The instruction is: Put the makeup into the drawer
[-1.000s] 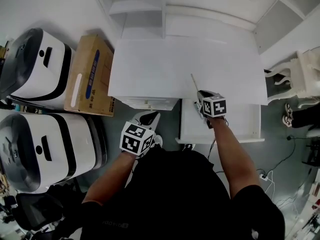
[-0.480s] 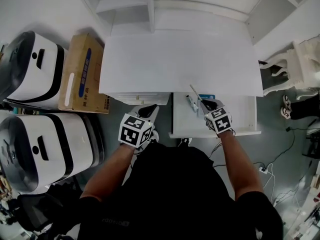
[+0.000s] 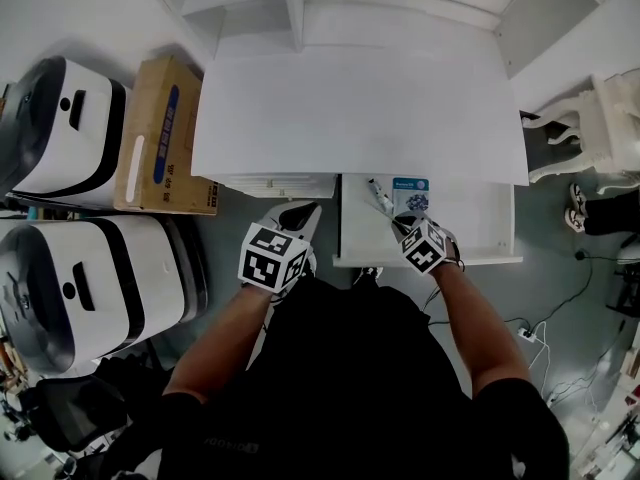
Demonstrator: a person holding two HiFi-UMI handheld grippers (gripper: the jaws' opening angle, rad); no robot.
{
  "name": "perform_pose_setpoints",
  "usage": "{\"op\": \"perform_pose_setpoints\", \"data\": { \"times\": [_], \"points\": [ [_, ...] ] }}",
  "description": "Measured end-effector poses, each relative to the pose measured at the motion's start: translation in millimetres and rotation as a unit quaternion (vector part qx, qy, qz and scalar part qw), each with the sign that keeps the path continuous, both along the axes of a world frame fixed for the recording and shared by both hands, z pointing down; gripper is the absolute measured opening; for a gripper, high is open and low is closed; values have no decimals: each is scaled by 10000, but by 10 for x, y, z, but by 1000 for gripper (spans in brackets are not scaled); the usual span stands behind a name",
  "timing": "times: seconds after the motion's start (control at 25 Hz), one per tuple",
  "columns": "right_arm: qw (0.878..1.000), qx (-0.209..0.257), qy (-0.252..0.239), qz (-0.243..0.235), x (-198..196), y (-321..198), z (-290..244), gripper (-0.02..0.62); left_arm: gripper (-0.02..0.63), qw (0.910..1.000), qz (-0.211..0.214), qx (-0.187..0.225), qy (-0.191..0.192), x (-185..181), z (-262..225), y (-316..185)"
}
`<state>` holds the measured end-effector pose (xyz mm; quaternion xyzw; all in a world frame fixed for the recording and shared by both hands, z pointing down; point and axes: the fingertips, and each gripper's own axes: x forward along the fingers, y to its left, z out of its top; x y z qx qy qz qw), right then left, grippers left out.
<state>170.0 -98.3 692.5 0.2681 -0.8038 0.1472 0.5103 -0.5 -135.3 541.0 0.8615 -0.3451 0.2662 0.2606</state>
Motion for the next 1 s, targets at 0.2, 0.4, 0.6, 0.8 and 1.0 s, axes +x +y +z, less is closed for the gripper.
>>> {"op": "perform_pose_setpoints", "data": {
  "times": [0.2,0.4,0.6,0.8,1.0],
  "points": [
    [9980,-505,252,-293,-140,82,467,46,6,9999,-137,-66,-81,-61,10,105],
    [9945,-913,441,-277,-250,76,884,46,6,9993,-282,-123,-227,-194,35,182],
    [9905,-1218,612,-203,-230,98,1131,46,6,9981,-485,-197,-311,-326,43,240],
    [9886,-1306,716,-200,-183,117,1248,46,6,9973,-597,-248,-335,-407,61,283],
    [9889,-1279,720,-243,-193,122,1258,48,6,9973,-593,-269,-341,-448,82,289]
  ]
}}
